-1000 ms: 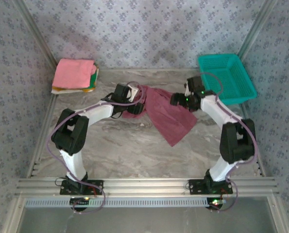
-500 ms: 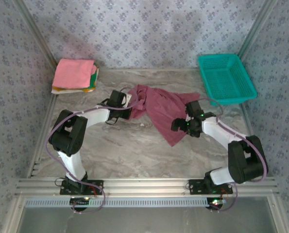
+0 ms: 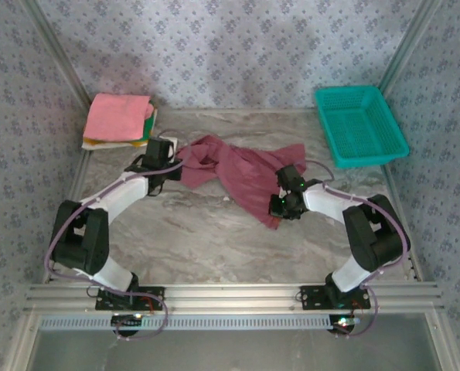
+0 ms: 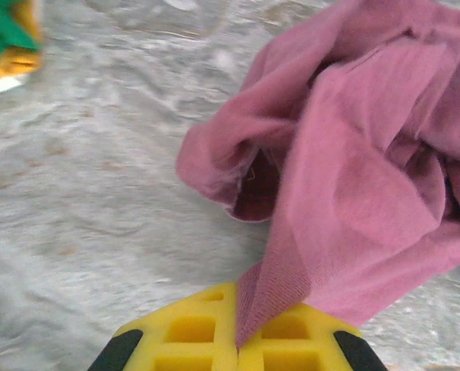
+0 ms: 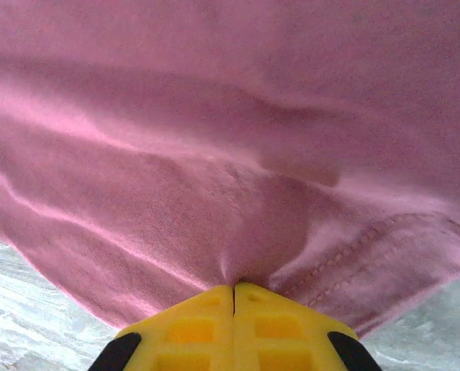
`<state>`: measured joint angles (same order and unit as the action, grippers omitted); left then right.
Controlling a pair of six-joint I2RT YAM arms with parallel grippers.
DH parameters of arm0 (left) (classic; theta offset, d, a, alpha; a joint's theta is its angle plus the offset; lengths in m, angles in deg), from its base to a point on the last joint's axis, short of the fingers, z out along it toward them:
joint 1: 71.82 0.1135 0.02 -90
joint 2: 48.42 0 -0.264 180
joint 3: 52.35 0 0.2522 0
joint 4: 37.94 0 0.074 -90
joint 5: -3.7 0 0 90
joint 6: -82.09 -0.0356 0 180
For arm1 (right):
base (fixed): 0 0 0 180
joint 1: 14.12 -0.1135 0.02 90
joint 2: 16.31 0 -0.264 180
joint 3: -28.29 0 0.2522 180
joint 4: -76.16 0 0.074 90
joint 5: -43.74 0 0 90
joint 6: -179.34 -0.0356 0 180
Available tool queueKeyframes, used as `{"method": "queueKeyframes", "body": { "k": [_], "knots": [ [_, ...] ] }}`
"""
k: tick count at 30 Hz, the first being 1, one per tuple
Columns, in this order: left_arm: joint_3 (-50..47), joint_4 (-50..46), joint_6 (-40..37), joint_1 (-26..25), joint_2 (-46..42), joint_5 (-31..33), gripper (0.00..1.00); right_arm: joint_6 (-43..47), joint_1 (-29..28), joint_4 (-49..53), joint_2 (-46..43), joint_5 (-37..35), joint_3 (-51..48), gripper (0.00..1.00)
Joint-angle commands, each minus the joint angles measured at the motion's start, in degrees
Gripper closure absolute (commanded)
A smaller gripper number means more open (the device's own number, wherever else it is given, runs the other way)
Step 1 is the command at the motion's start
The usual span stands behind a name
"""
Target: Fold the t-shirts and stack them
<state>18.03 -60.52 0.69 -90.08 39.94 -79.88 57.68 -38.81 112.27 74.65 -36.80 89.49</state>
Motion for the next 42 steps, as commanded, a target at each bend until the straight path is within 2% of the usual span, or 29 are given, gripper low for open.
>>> {"method": "queueKeyframes", "body": {
  "k": [1, 6, 9, 15, 19, 22, 24, 25, 26, 27, 29, 30, 32, 34, 36, 38, 39, 40, 42],
  "knots": [
    [-0.85, -4.76, -1.14, 2.35, -2.30, 3.55, 1.00, 2.01, 2.98, 2.63, -2.64, -2.73, 1.67, 1.00],
    [-1.27, -6.68, -2.03, 3.91, -6.31, 5.56, 1.00, 4.89, 6.77, 7.52, -6.56, -3.36, 3.28, 1.00],
    [-1.56, -9.89, 0.63, 5.67, -6.25, 4.65, 1.00, 5.52, 11.37, 8.38, -9.06, 0.60, 3.36, 1.00],
    [-6.49, -10.09, 3.71, 6.83, -8.55, 12.86, 1.00, 9.63, 20.76, 11.82, -14.52, 2.75, 12.83, 1.00],
    [-7.10, -9.84, 6.68, 9.90, -10.73, 12.35, 1.00, 12.55, 24.02, 16.63, -13.38, 2.54, 20.38, 1.00],
    [-7.31, -9.62, 7.37, 10.34, -13.42, 14.71, 1.00, 12.11, 27.24, 15.71, -14.22, 5.08, 20.41, 1.00],
    [-7.37, -8.75, 5.30, 10.68, -15.05, 12.44, 0.99, 11.82, 28.08, 15.04, -14.88, 5.44, 20.41, 1.00],
    [-7.00, -9.12, 5.08, 10.78, -15.16, 11.41, 0.81, 11.54, 28.07, 14.29, -14.85, 4.58, 20.41, 1.00],
    [-6.11, -10.08, 5.17, 10.83, -15.08, 10.75, 0.53, 11.87, 27.74, 14.00, -14.68, 4.10, 20.41, 1.00],
    [-5.28, -11.31, 5.85, 10.87, -15.16, 10.67, 0.33, 11.88, 27.40, 13.99, -14.30, 4.30, 22.20, 1.00],
    [-6.17, -10.17, 5.82, 10.78, -17.09, 9.04, 0.16, 11.97, 27.27, 13.46, -13.79, 4.78, 21.73, 1.00],
    [-7.53, -8.47, 6.03, 10.79, -18.95, 8.47, 0.15, 11.99, 27.21, 12.85, -13.62, 4.87, 21.38, 1.00],
    [-9.42, -5.99, 6.25, 10.79, -22.54, 7.51, 0.22, 12.27, 27.07, 12.63, -12.94, 4.96, 19.72, 1.00],
    [-9.53, -5.03, 5.43, 10.46, -24.72, 5.72, 0.24, 12.49, 27.04, 12.36, -12.69, 5.14, 18.53, 1.00],
    [-7.33, -5.46, 3.46, 9.04, -24.17, 3.28, 0.24, 12.86, 27.01, 12.33, -12.40, 4.97, 17.79, 1.00],
    [-4.32, -5.84, 0.79, 7.38, -20.51, -1.20, 0.20, 13.26, 27.00, 10.75, -11.79, 4.31, 17.60, 1.00],
    [-1.83, -7.03, 0.71, 6.60, -17.23, -3.71, 0.24, 13.73, 27.12, 10.38, -11.30, 4.46, 17.52, 1.00],
    [0.75, -8.39, 0.80, 5.77, -13.52, -6.34, 0.33, 14.04, 27.09, 10.01, -10.74, 4.99, 17.60, 1.00],
    [4.35, -9.72, 1.23, 3.22, -6.93, -7.53, 0.48, 13.66, 26.98, 9.15, -9.59, 6.45, 17.87, 1.00]
  ]
}}
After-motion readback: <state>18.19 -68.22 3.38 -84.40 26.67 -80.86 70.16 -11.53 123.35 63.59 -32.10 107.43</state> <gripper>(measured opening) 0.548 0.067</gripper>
